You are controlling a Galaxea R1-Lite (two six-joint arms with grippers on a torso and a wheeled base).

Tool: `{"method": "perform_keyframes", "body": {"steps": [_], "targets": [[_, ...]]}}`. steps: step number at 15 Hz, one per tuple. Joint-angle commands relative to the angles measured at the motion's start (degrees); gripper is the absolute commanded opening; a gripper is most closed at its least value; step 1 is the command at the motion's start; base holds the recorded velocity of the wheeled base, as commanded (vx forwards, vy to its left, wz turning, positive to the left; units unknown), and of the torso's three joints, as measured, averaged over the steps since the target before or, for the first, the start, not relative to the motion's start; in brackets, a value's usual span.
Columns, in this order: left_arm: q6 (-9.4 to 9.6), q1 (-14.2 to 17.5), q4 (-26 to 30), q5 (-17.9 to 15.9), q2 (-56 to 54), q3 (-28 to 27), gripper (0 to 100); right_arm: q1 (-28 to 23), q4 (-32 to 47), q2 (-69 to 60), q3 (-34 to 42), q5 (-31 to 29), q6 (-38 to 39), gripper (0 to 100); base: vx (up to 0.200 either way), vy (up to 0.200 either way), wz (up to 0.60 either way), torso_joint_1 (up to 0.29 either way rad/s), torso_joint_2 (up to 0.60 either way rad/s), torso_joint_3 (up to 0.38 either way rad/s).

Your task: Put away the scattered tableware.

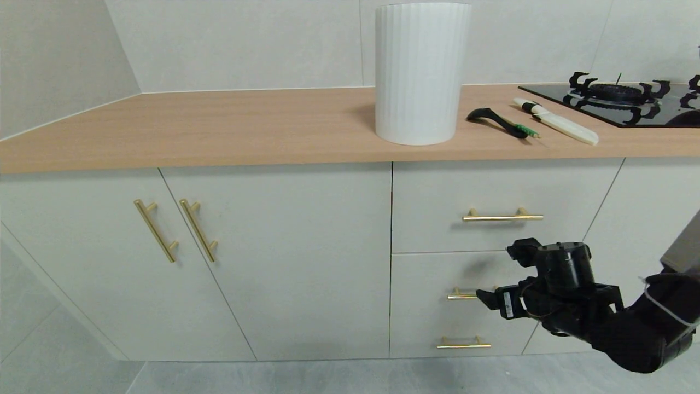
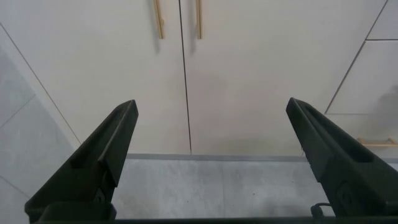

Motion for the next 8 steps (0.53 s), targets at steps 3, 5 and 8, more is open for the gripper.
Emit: {"method": "perform_keyframes", "body": {"steps": [3, 5, 8], "targets": [[0.0, 0.01, -0.02, 0.02, 0.05, 0.02, 100, 1.13, -12.15, 9.84, 1.13, -3.18, 0.52, 100, 0.0, 0.0, 0.0, 0.0, 0.0, 0.0], [0.0, 0.01, -0.02, 0.02, 0.05, 0.02, 100, 0.87, -13.29, 11.25, 0.78, -3.79, 0.52, 100, 0.0, 0.0, 0.0, 0.0, 0.0, 0.0], [0.0, 0.01, -0.02, 0.02, 0.05, 0.02, 100, 0.69, -16.81, 12.74, 0.51, -3.88, 0.52, 100, 0.0, 0.0, 0.0, 0.0, 0.0, 0.0]]}}
